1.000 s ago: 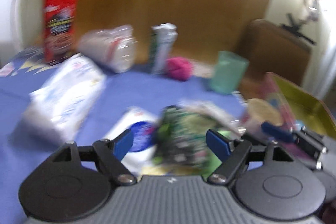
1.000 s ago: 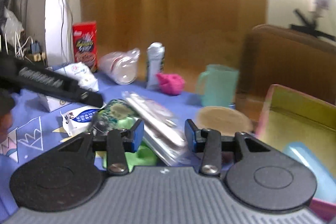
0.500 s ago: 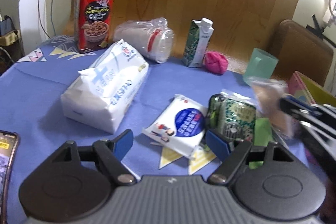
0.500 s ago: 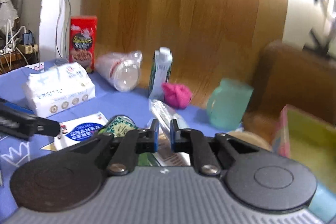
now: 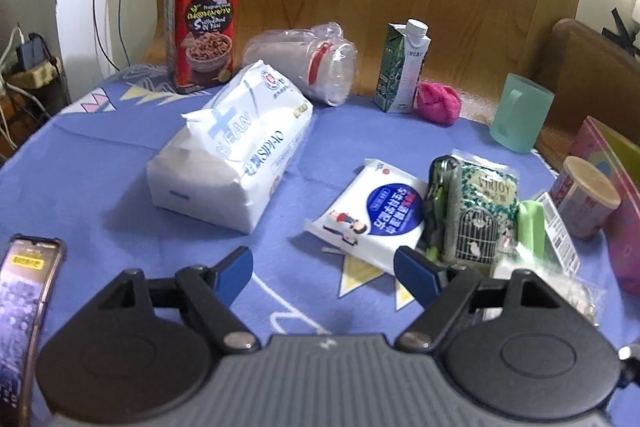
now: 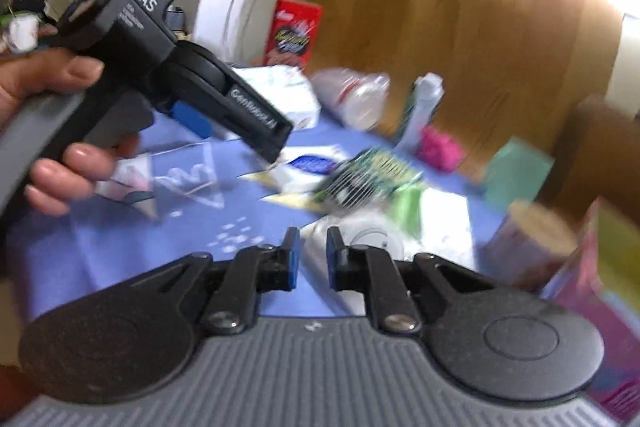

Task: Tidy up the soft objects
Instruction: 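Move the right tool back to the table toward the smiley keychain packet, then grasp the white smiley-face keychain packet with the left tool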

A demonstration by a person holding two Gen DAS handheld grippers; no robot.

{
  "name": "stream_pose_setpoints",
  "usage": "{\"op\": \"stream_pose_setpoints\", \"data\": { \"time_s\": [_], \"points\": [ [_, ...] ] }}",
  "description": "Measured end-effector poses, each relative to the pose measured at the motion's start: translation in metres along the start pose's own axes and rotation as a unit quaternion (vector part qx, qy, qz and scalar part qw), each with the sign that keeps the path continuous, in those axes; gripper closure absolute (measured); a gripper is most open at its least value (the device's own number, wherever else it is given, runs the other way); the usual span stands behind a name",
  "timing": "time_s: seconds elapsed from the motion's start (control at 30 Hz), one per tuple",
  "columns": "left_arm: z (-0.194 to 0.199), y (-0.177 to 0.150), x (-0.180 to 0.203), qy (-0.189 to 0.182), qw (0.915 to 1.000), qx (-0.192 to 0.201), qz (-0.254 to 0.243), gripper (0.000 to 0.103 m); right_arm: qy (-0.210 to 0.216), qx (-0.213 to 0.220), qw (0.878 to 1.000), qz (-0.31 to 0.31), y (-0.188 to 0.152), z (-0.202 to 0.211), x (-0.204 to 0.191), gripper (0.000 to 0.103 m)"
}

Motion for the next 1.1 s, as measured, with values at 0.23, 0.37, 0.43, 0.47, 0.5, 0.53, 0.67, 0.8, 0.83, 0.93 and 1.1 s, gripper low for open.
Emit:
{"op": "stream_pose_setpoints", "data": {
  "time_s": [0.23,0.37,0.43,0.47,0.5,0.53,0.67,0.8,0.83,0.93,1.1],
  "points": [
    [-0.001,-0.003,0.003,0.019,0.9997,0.006,-0.017,0.022,-0.004,0.023,0.998,-0.054,-0.006,0.022,0.021,0.059],
    [-0.002,-0.006,0.009,0.029,0.9990,0.009,-0.032,0.022,-0.021,0.016,0.994,-0.107,-0.023,0.024,0.040,0.047],
    [-0.004,-0.007,0.013,0.032,0.9987,0.009,-0.039,0.022,-0.016,0.010,0.991,-0.133,-0.033,0.026,0.048,0.037],
    [-0.004,-0.007,0.015,0.034,0.9985,0.010,-0.043,0.022,-0.013,0.007,0.990,-0.142,-0.038,0.026,0.050,0.034],
    [-0.005,-0.008,0.017,0.035,0.9983,0.010,-0.046,0.021,-0.011,0.003,0.988,-0.151,-0.042,0.026,0.053,0.028],
    [-0.005,-0.008,0.018,0.035,0.9982,0.010,-0.048,0.021,-0.010,-0.001,0.987,-0.159,-0.046,0.026,0.055,0.025],
    [-0.008,-0.010,0.025,0.037,0.9977,0.007,-0.056,0.021,0.003,-0.016,0.985,-0.175,-0.055,0.021,0.059,0.021],
    [-0.009,-0.011,0.031,0.039,0.9971,0.008,-0.065,0.021,0.020,-0.026,0.984,-0.173,-0.056,0.011,0.056,0.021],
    [-0.009,-0.011,0.032,0.039,0.9970,0.008,-0.066,0.021,0.023,-0.029,0.984,-0.173,-0.056,0.008,0.055,0.021],
    [-0.010,-0.011,0.035,0.038,0.9968,0.008,-0.070,0.021,0.027,-0.035,0.984,-0.172,-0.056,0.002,0.053,0.020],
    [-0.011,-0.010,0.038,0.039,0.9964,0.008,-0.074,0.021,0.025,-0.037,0.986,-0.163,-0.055,-0.003,0.053,0.020]
  ]
}}
Point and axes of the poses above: each gripper's, at about its wrist camera, not at the fingertips, and z roughly against the way its jaws point, x to its right, y to its top, the point moved 4 cm from there along -z, roughly the way its jaws point, and after that the axes turned 13 degrees about z, right-handed, at the moved point
